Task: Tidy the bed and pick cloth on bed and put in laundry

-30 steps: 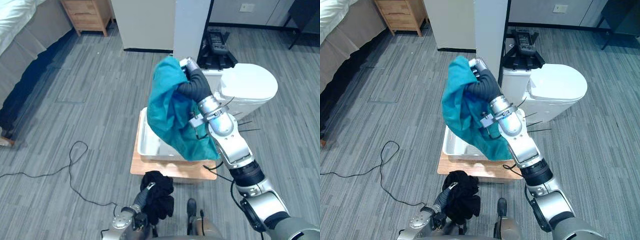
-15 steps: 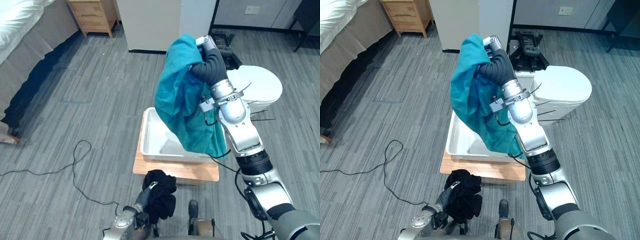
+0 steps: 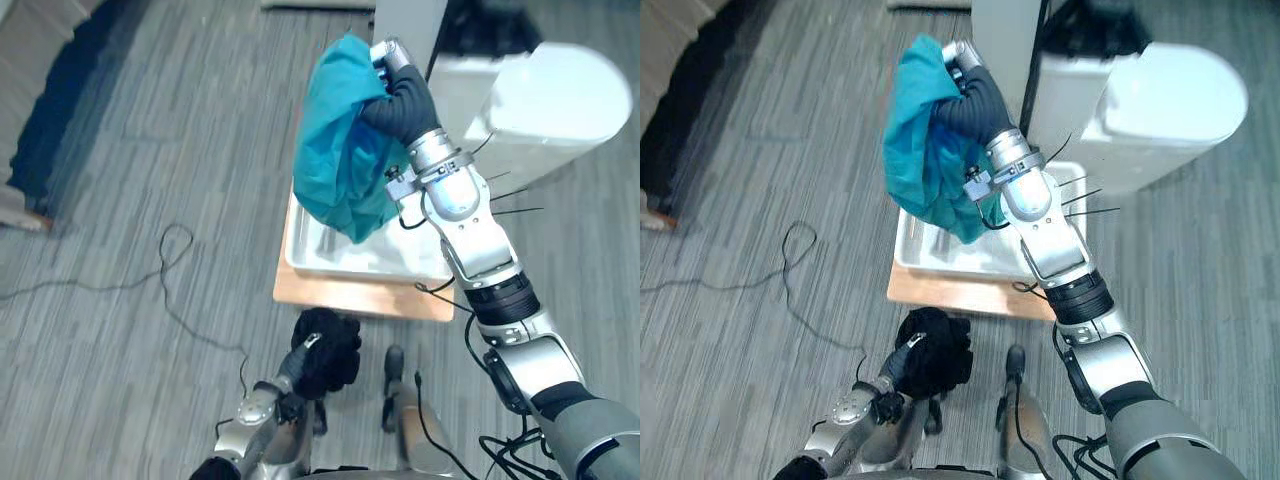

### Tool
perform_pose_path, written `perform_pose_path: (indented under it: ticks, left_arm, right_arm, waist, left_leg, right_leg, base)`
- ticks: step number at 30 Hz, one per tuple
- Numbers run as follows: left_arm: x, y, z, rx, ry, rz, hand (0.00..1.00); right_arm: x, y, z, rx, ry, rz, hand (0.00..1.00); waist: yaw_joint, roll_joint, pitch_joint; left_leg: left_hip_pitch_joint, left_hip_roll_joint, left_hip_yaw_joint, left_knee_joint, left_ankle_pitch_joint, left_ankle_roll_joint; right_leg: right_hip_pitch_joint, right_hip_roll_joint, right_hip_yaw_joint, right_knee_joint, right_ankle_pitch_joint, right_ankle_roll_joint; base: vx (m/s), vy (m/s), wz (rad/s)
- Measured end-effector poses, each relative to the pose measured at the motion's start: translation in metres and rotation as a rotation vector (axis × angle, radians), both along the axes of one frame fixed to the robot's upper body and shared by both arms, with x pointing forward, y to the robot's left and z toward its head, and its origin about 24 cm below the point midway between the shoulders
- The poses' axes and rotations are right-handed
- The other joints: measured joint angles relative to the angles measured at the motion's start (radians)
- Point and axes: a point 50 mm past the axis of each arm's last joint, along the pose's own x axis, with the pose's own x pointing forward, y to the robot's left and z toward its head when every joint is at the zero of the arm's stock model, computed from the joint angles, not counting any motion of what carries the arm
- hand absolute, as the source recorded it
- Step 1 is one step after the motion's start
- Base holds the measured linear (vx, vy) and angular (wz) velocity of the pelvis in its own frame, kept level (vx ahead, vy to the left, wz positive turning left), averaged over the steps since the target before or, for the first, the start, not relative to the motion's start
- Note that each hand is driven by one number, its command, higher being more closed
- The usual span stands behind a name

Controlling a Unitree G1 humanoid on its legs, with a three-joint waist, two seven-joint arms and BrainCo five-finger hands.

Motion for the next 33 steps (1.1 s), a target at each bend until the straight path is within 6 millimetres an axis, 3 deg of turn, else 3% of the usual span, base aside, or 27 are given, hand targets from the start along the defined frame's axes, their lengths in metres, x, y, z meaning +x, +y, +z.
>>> perform_pose_path:
  ticks: [4, 6, 7, 13, 17, 20, 25, 28, 30, 32, 33]
  left_arm:
    - [0.000, -0.007, 0.002, -0.010, -0.027, -0.007, 1.00]
    - [0.007, -0.012, 0.005, -0.012, -0.048, -0.018, 1.00]
    - [0.009, -0.012, 0.006, -0.013, -0.053, -0.019, 1.00]
    - [0.012, -0.011, 0.005, -0.003, -0.068, -0.015, 1.00]
    - [0.014, -0.008, 0.010, -0.012, -0.118, -0.008, 1.00]
    - [0.018, -0.007, 0.024, -0.047, -0.200, -0.013, 1.00]
    - [0.026, -0.007, 0.072, -0.143, -0.416, 0.002, 1.00]
    - [0.027, -0.004, 0.091, -0.177, -0.492, 0.024, 1.00]
    - [0.024, 0.000, 0.105, -0.200, -0.547, 0.030, 1.00]
    - [0.024, 0.003, 0.114, -0.205, -0.581, 0.040, 1.00]
    - [0.024, 0.005, 0.119, -0.206, -0.598, 0.043, 1.00]
  right_arm:
    - [0.014, -0.007, -0.030, -0.012, 0.136, -0.089, 1.00]
    - [0.019, -0.015, -0.041, -0.016, 0.179, -0.140, 1.00]
    - [0.021, -0.018, -0.044, -0.016, 0.193, -0.154, 0.00]
    - [0.028, -0.030, -0.067, -0.134, 0.254, -0.234, 0.00]
    - [0.029, -0.039, -0.060, -0.258, 0.186, -0.285, 0.00]
    - [0.031, -0.045, -0.048, -0.331, 0.099, -0.342, 0.00]
    - [0.015, -0.062, -0.046, -0.371, -0.049, -0.421, 0.00]
    - [-0.010, -0.079, -0.089, -0.350, 0.005, -0.473, 0.00]
    - [-0.040, -0.102, -0.132, -0.343, 0.113, -0.534, 0.00]
    - [-0.060, -0.119, -0.154, -0.341, 0.172, -0.589, 0.00]
    - [-0.071, -0.129, -0.162, -0.331, 0.202, -0.625, 0.00]
  waist:
    - [0.006, 0.018, 0.009]
    - [0.028, 0.032, 0.017]
    - [0.030, 0.036, 0.019]
    - [0.029, 0.049, 0.025]
    - [0.026, 0.049, 0.025]
    - [0.025, 0.048, 0.024]
    - [-0.005, 0.030, -0.011]
    - [-0.027, 0.002, -0.083]
    - [-0.032, -0.026, -0.144]
    - [-0.040, -0.040, -0.172]
    - [-0.063, -0.043, -0.175]
  left_leg:
    - [-0.016, -0.005, 0.000, 0.003, 0.000, 0.000]
    - [-0.033, -0.006, 0.000, 0.017, 0.000, 0.000]
    - [-0.037, -0.006, -0.001, 0.021, 0.000, 0.000]
    - [-0.057, -0.008, 0.010, 0.031, 0.000, 0.001]
    - [-0.040, -0.005, 0.022, 0.024, 0.001, 0.002]
    - [-0.004, -0.001, 0.043, 0.011, 0.007, 0.010]
    - [0.080, -0.001, 0.067, -0.030, 0.006, 0.010]
    - [0.131, 0.000, 0.076, -0.070, 0.006, 0.010]
    - [0.167, 0.003, 0.094, -0.089, -0.003, -0.001]
    - [0.187, 0.005, 0.102, -0.100, -0.006, -0.002]
    - [0.212, 0.005, 0.104, -0.109, -0.006, -0.002]
  right_leg:
    - [-0.013, -0.006, -0.007, 0.003, 0.000, 0.000]
    - [-0.025, -0.009, -0.009, 0.011, 0.000, 0.000]
    - [-0.026, -0.010, -0.013, 0.012, -0.001, 0.000]
    - [-0.061, -0.015, -0.007, 0.045, -0.006, 0.002]
    - [-0.054, -0.011, 0.002, 0.042, -0.002, 0.001]
    - [-0.024, -0.003, 0.022, 0.019, 0.013, 0.000]
    - [0.059, 0.006, 0.045, -0.047, 0.027, 0.009]
    - [0.109, 0.015, 0.051, -0.093, 0.036, 0.011]
    - [0.138, 0.022, 0.069, -0.115, 0.036, 0.011]
    - [0.148, 0.026, 0.077, -0.119, 0.036, 0.011]
    - [0.173, 0.028, 0.079, -0.128, 0.036, 0.011]
  base:
    - [0.02, 0.022, 0.04]
    - [0.00, 0.019, 0.05]
    - [-0.03, 0.018, 0.10]
    - [-0.04, 0.013, -0.03]
    - [-0.01, 0.007, -0.09]
    - [0.03, 0.006, -0.20]
    - [0.04, 0.012, -0.13]
    - [0.10, -0.013, -0.11]
    - [0.12, -0.006, -0.24]
    - [0.10, -0.016, -0.22]
    - [0.07, -0.011, -0.08]
